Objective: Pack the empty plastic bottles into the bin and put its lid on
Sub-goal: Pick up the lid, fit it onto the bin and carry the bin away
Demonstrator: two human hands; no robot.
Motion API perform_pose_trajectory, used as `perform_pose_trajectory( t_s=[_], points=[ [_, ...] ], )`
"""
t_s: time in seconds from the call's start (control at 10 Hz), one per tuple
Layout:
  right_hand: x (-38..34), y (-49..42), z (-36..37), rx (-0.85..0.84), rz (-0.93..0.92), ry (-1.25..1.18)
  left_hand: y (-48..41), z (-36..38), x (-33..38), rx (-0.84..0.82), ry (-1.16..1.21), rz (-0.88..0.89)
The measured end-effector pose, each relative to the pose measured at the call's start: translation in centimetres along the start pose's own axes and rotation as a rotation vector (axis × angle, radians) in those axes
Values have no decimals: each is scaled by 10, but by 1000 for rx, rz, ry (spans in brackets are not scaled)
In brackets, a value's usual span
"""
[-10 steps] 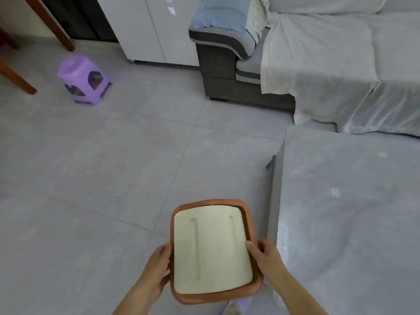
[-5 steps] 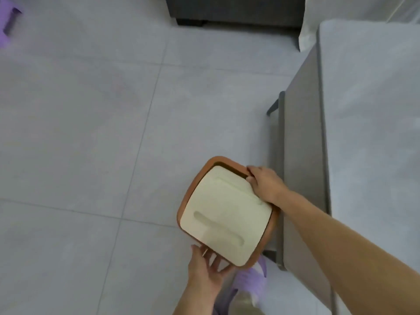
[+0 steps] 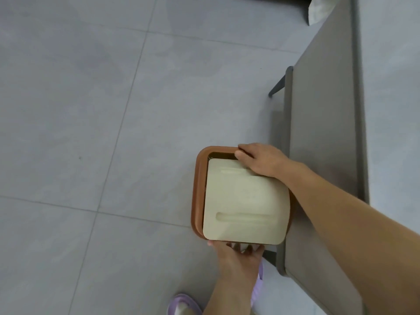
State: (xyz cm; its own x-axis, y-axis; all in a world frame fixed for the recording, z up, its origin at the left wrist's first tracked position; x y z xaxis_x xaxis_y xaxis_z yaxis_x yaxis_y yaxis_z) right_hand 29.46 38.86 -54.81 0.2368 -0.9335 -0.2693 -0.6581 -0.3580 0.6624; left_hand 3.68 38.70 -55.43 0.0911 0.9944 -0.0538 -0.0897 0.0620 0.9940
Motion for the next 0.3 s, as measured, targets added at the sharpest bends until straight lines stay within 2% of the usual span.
perform_pose_trajectory(
  t_s=[0.2, 0.3],
  points=[
    [-2, 23, 7, -46, 29, 117, 15, 8, -1, 57, 135, 16],
    [-6, 25, 4, -21, 32, 83, 8, 7, 5, 93, 126, 36]
  ],
)
Point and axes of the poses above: each hand's wrist, its own y-axis away from the middle knuckle, its own z-axis out of the palm, x = y × z, the point moved 10 cm from there along -y, towards the middle knuckle, and after that the axes turned 3 degrees about z, right-handed, at the moved point
